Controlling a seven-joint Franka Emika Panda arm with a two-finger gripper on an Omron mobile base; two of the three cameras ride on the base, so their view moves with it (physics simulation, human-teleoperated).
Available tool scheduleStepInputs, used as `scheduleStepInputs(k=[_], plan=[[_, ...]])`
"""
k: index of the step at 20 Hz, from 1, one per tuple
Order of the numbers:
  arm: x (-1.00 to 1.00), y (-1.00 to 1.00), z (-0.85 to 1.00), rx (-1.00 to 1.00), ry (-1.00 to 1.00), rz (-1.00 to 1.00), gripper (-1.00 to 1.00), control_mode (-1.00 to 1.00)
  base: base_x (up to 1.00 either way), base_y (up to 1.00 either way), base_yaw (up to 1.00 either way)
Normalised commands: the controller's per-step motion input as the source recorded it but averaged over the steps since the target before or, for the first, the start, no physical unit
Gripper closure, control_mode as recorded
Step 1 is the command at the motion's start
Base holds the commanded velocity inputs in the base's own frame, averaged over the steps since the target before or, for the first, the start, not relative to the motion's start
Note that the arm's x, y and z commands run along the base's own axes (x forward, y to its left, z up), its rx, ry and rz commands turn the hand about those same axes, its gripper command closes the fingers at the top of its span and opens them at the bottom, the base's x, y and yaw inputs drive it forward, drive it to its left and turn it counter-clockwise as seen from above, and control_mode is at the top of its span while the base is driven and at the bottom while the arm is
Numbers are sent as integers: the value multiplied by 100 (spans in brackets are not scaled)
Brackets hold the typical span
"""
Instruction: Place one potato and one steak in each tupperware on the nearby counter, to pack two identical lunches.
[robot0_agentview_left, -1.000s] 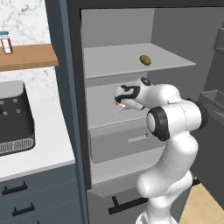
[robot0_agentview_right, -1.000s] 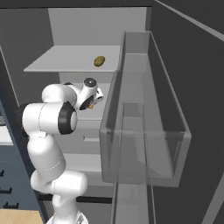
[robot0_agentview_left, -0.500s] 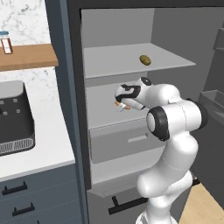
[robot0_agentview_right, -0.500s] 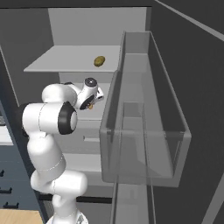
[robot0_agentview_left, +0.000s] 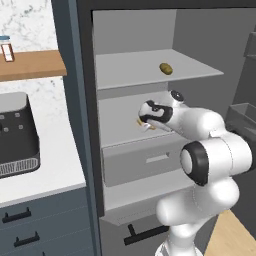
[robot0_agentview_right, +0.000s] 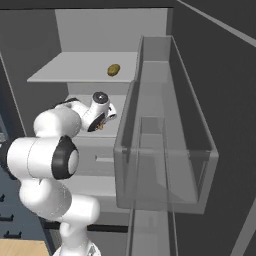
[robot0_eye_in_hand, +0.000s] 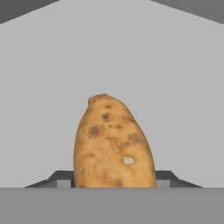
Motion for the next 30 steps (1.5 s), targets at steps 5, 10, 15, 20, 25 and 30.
scheduleStepInputs(k=[5,10,15,20,25,30], plan=[[-53,-21,93,-1,2,-10,100,-100,0,0,0],[-17,-34,100,-1,24,-16,100,-100,0,0,0],[-82,-23,30,0,19,-20,100,-100,0,0,0],[-100,-3,-6,0,-8,-9,100,-100,0,0,0],[-72,0,-10,0,-6,-1,100,-100,0,0,0],[-23,0,0,0,0,0,100,100,-9,0,0]])
